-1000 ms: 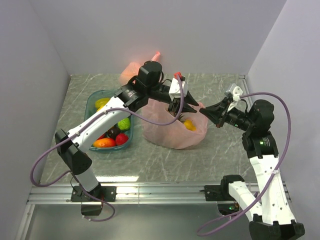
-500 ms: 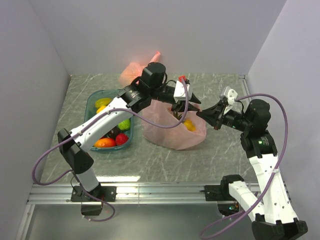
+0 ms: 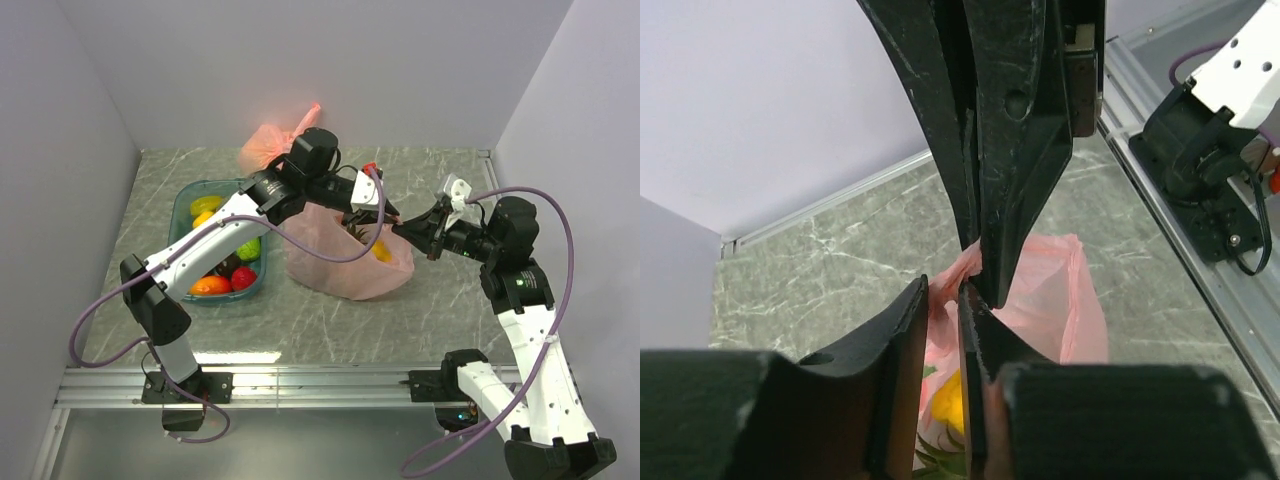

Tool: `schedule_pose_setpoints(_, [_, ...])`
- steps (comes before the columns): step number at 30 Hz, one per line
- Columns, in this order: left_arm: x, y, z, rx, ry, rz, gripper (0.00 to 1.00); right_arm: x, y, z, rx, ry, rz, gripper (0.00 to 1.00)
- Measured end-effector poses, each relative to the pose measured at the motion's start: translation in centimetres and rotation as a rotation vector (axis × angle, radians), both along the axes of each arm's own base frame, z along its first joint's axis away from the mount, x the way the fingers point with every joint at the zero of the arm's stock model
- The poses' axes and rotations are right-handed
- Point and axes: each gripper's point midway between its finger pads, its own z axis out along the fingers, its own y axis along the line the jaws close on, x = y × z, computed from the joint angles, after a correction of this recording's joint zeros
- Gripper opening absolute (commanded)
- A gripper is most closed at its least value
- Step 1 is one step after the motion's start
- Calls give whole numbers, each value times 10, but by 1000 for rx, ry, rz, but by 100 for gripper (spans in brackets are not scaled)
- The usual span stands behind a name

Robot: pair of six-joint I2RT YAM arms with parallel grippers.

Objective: Place the fake fruits into the plastic bag and tie a complex knot

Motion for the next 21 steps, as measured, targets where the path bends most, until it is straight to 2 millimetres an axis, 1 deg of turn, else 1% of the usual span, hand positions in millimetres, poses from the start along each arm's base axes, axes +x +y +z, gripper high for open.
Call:
schedule_pose_setpoints(1, [0, 0, -1, 4, -2, -2, 25, 0, 0, 0, -2, -2, 2, 2])
schedule_pose_setpoints(3, [1, -1, -3, 6, -2, -1, 25, -1, 0, -1, -6, -2, 3, 2])
schedule_pose_setpoints(5, [1, -1, -3, 7, -2, 0, 20, -1, 0, -2, -12, -5, 5, 3])
schedule_pose_setpoints(6, [1, -1, -3, 7, -2, 0, 16, -1, 0, -1, -14, -8, 5, 5])
schedule_pose_setpoints(7, [0, -1, -3, 9, -1, 0, 3, -1, 0, -1, -15, -11, 6, 15])
schedule_pose_setpoints(8, [0, -1, -2, 11, 2, 0, 1, -1, 0, 0, -15, -11, 6, 21])
schedule_pose_setpoints(9, [1, -1, -1, 9, -5, 0, 1, -2, 0, 0, -17, -14, 6, 37])
schedule_pose_setpoints(11, [3, -2, 0, 8, -9, 3, 0, -2, -1, 0, -21, -11, 1, 54])
schedule_pose_setpoints(12, [4, -2, -1, 10, -6, 6, 0, -1, -2, 0, -27, -14, -3, 67])
schedule_pose_setpoints(13, [6, -1, -1, 10, -3, 12, 0, -1, -3, 0, -32, -13, -9, 73])
schedule_pose_setpoints(15, [6, -1, -1, 8, 11, 13, 0, 2, -5, -2, -47, -18, -30, 85])
schedule_pose_setpoints(18, [5, 3, -3, 8, 44, 6, 0, 6, -9, -3, -66, -36, -58, 89])
schedule_pose_setpoints(21, [4, 7, 2, -5, 84, -15, 0, 10, -13, -1, -85, -76, -69, 92])
